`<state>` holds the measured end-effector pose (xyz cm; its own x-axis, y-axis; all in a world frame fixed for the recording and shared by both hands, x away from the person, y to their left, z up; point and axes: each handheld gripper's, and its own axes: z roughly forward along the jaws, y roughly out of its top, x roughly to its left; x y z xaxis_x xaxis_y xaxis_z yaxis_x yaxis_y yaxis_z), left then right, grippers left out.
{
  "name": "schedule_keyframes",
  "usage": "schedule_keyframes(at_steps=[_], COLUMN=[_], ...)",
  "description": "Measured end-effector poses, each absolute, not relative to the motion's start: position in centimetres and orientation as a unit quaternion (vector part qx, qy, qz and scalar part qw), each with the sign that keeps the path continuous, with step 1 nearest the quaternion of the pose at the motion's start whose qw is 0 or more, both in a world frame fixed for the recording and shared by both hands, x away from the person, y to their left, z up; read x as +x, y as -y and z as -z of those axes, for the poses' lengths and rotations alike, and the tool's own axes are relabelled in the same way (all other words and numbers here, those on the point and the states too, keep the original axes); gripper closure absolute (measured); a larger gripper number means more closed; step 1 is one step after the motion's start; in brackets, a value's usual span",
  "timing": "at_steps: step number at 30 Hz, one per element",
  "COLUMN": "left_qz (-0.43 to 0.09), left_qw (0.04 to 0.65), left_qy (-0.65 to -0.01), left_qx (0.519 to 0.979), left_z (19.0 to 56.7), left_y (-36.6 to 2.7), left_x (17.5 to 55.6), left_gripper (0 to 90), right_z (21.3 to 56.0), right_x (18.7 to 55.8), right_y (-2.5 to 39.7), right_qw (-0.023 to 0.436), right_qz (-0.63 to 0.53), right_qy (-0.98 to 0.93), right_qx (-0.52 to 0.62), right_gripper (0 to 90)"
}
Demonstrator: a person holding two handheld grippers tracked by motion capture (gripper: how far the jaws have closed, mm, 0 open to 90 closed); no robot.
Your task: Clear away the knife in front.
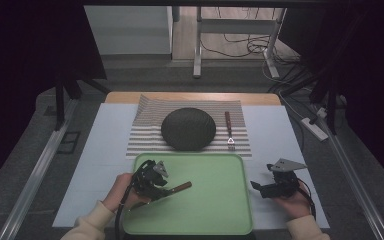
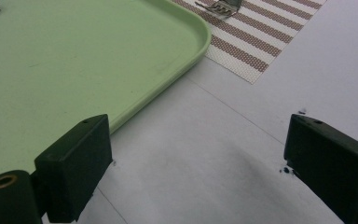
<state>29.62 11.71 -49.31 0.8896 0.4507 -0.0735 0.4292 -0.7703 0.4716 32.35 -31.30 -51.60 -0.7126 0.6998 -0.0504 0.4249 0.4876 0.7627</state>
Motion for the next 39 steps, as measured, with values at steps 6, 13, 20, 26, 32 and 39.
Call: schedule_keyframes(at_steps=[6,13,20,26,32,39], left_qz=[-0.011,-0.008,-0.029,-0.04,-0.052,-0.058], left_qw=[0.26,0.235,0.232,0.243,0.245,0.25], left_qy=[-0.183,-0.158,-0.182,-0.227,-0.261,-0.3], left_qx=[0.948,0.959,0.955,0.942,0.932,0.919], left_z=[48.8,50.7,51.1,51.3,51.5,51.7], left_y=[-9.1,-6.8,-8.1,-10.2,-12.0,-13.8], left_x=[29.6,29.9,30.1,31.2,32.1,32.8], left_gripper=[88.6,88.7,88.7,88.6,88.7,88.7], right_z=[51.6,51.5,51.5,51.5,51.6,51.6], right_x=[32.3,32.1,32.1,32.2,32.3,32.3], right_y=[31.3,31.3,31.3,31.3,31.3,31.2], right_qw=[0.181,0.188,0.191,0.19,0.189,0.187], right_qz=[-0.379,-0.377,-0.375,-0.375,-0.376,-0.376], right_qy=[-0.844,-0.844,-0.843,-0.843,-0.844,-0.844], right_qx=[0.334,0.332,0.335,0.335,0.333,0.333], right_gripper=[7.5,7.6,7.5,7.6,7.6,7.6])
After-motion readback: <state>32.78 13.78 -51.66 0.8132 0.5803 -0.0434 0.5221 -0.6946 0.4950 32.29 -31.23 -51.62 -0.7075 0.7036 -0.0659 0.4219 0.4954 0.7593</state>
